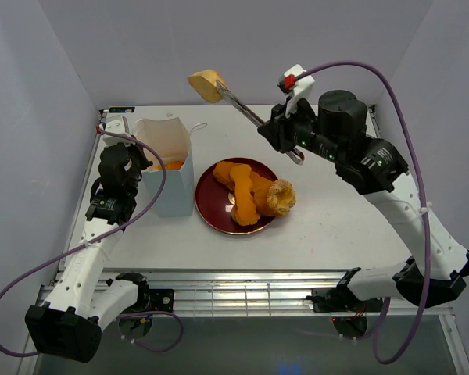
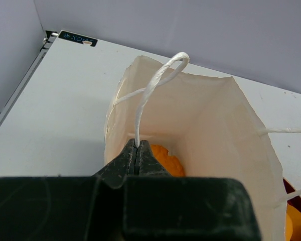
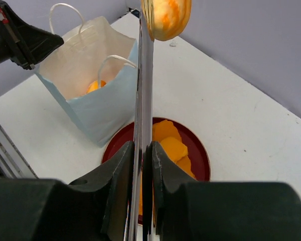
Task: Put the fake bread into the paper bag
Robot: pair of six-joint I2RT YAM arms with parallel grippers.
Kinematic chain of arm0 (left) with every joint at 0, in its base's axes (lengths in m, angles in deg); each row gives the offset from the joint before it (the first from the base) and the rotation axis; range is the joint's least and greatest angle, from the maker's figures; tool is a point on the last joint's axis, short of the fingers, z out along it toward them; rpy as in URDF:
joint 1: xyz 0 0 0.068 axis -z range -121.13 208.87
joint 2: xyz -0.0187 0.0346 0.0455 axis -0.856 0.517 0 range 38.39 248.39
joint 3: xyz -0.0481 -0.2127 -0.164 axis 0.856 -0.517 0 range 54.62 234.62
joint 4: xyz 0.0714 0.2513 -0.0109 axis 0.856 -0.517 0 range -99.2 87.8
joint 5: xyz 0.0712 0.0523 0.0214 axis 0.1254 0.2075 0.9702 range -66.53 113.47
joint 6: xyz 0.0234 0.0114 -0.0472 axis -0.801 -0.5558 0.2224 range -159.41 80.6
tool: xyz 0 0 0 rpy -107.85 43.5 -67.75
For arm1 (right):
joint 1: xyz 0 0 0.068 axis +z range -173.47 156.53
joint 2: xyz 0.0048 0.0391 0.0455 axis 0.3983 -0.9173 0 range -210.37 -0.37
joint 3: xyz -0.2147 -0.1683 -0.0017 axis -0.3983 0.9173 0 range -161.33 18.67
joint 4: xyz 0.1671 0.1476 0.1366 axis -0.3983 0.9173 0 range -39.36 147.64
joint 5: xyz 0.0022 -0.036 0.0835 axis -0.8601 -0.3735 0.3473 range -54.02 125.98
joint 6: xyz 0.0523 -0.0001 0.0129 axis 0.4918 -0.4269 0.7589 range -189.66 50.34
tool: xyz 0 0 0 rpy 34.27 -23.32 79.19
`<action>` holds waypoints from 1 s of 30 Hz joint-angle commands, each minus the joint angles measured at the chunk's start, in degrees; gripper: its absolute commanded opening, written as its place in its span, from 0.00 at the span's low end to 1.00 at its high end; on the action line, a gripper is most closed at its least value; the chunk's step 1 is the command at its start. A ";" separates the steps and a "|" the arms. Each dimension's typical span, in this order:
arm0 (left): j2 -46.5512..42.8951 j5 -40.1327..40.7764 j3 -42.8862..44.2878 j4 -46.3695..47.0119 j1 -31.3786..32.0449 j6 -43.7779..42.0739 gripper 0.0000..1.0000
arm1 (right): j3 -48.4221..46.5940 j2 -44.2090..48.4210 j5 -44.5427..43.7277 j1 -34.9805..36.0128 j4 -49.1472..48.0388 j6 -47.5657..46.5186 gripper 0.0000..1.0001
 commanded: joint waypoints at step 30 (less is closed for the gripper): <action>-0.71 -1.30 0.99 -0.42 -0.28 0.43 0.00 | 4.33 -9.90 14.67 4.12 -11.95 -0.67 0.33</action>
